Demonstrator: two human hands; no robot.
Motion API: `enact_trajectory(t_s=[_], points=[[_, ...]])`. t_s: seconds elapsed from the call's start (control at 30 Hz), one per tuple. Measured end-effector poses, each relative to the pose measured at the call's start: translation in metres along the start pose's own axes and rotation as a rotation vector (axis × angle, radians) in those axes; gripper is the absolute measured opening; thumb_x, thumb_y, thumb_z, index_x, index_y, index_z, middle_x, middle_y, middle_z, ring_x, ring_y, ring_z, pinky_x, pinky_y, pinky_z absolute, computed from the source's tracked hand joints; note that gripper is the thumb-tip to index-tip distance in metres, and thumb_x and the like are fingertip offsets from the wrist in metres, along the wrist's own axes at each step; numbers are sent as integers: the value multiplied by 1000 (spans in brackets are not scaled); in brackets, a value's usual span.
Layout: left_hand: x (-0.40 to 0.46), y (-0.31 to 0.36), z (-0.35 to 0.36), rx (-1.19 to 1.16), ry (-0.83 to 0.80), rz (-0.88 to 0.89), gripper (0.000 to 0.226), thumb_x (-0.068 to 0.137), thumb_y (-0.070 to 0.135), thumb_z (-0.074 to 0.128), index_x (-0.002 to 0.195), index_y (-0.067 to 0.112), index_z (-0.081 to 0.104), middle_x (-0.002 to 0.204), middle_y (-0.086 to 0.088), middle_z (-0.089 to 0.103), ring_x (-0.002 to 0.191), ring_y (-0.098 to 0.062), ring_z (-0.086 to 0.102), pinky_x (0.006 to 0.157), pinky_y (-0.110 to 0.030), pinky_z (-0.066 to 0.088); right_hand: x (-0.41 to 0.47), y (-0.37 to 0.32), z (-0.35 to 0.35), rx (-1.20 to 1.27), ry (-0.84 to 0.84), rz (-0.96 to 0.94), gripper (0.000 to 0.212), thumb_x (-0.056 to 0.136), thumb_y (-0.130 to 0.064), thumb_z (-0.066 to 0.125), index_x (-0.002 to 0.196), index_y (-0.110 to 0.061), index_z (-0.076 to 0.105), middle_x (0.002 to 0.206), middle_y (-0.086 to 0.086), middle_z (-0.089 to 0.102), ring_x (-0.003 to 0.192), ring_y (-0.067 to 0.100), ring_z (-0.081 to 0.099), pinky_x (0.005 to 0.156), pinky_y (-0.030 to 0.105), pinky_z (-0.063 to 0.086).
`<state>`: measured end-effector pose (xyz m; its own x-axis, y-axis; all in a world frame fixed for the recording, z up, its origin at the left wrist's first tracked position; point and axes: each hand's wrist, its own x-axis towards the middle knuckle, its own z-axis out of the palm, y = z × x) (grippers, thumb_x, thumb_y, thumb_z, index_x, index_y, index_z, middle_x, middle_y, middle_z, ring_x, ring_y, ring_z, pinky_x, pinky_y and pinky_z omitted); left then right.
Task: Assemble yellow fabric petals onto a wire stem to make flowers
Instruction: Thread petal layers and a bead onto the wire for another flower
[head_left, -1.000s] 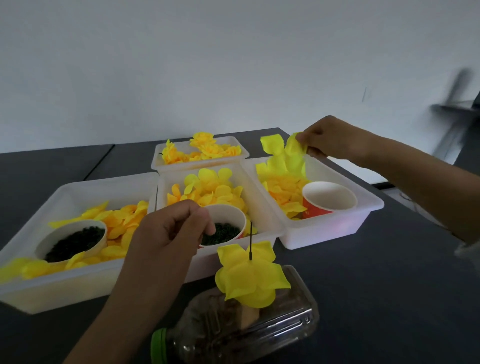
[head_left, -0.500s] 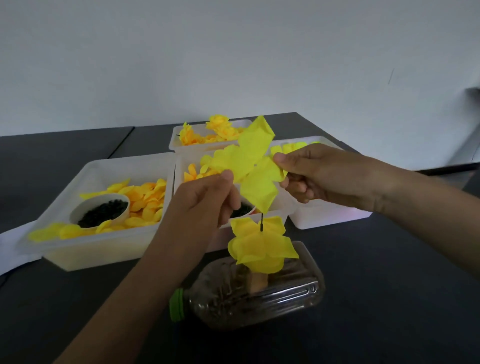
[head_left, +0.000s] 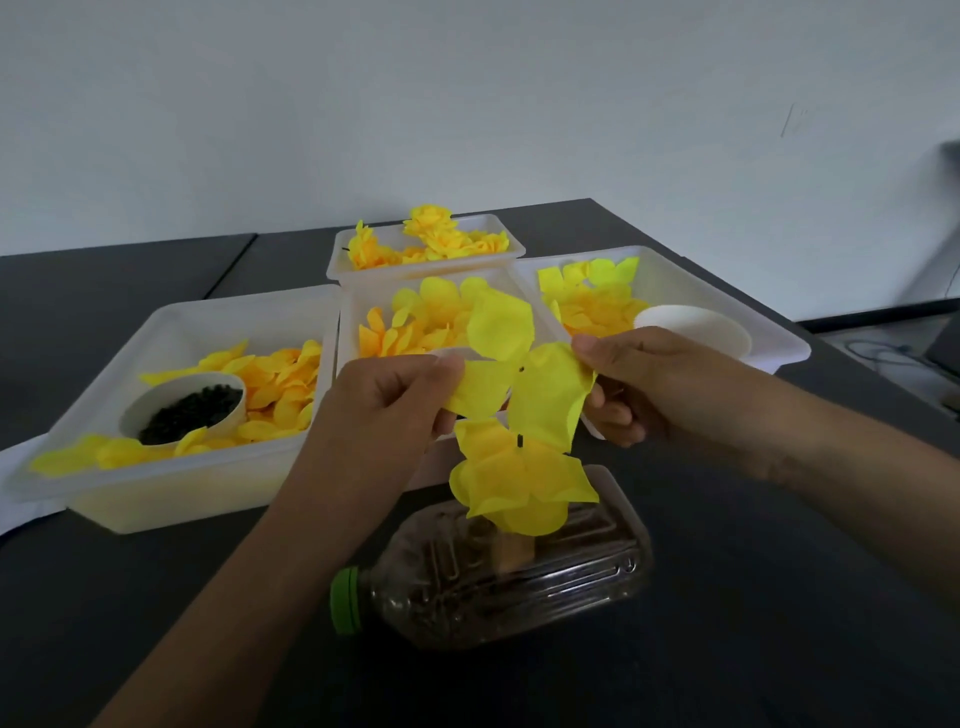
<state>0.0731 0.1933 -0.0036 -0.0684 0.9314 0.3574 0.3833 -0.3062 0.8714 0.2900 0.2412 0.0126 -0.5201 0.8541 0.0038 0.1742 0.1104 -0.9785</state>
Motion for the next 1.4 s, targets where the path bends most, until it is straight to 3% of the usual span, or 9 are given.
enact_trajectory(t_s=[0.17, 0.3, 0.5, 0.63, 0.73, 0.9, 1.13, 1.3, 1.4], points=[[0, -1, 1, -18, -18, -3, 43, 96, 28, 54, 58, 9, 63, 44, 10, 49, 43, -1, 40, 57, -28, 32, 0, 10, 0, -28, 38, -7, 40, 74, -52, 59, 49, -21, 55, 48, 0, 38, 45, 13, 36, 46, 20, 35], [0, -1, 5, 4, -44, 16, 45, 88, 41, 53, 54, 12, 60, 43, 10, 46, 44, -3, 40, 58, -29, 33, 1, 14, 0, -27, 45, -14, 38, 76, -50, 58, 51, -21, 56, 48, 0, 38, 45, 13, 36, 46, 20, 35], [1, -5, 3, 34, -30, 17, 43, 84, 45, 49, 57, 14, 63, 45, 9, 48, 46, -4, 41, 57, -30, 34, -2, 13, 1, -16, 44, -13, 39, 74, -50, 58, 50, -20, 56, 47, 1, 38, 43, 13, 35, 45, 20, 34], [3, -10, 4, 63, -28, 6, 46, 83, 46, 49, 60, 9, 63, 53, -6, 53, 48, -5, 41, 58, -34, 36, -4, 8, 4, 9, 61, -17, 39, 75, -49, 58, 49, -20, 56, 47, 0, 37, 43, 13, 34, 44, 18, 35], [2, -11, 5, 51, -40, 7, 44, 84, 46, 48, 62, 10, 62, 52, -4, 51, 47, -4, 40, 55, -29, 35, -4, 3, 5, 41, 78, -14, 38, 76, -46, 59, 48, -20, 54, 46, 0, 35, 45, 15, 33, 44, 19, 33], [6, -13, 4, 0, 10, 15, 46, 94, 38, 55, 54, 17, 61, 43, 13, 48, 44, -1, 43, 50, -14, 34, -1, -1, 4, 63, 105, -13, 37, 76, -43, 59, 50, -17, 52, 47, 1, 33, 46, 17, 28, 49, 28, 28], [3, -12, 4, 50, -33, -4, 44, 83, 46, 50, 62, 10, 64, 54, -6, 54, 48, -3, 42, 56, -30, 38, -7, 6, 4, 4, 101, 31, 39, 81, -40, 55, 49, -17, 52, 47, 2, 35, 42, 14, 33, 44, 19, 33], [0, -20, 4, 109, -51, -9, 45, 94, 37, 57, 67, 3, 68, 58, -8, 59, 49, -7, 49, 51, -17, 40, -11, 17, 6, -97, 86, 89, 41, 89, -37, 52, 54, -15, 53, 47, -1, 40, 41, 9, 36, 42, 15, 33], [-5, -26, 4, 163, -50, -27, 36, 90, 36, 56, 70, 11, 73, 61, 2, 66, 60, -9, 61, 59, -15, 46, -13, 26, 9, -153, 88, 116, 42, 90, -36, 52, 55, -13, 54, 48, 1, 42, 43, 9, 37, 43, 15, 34]])
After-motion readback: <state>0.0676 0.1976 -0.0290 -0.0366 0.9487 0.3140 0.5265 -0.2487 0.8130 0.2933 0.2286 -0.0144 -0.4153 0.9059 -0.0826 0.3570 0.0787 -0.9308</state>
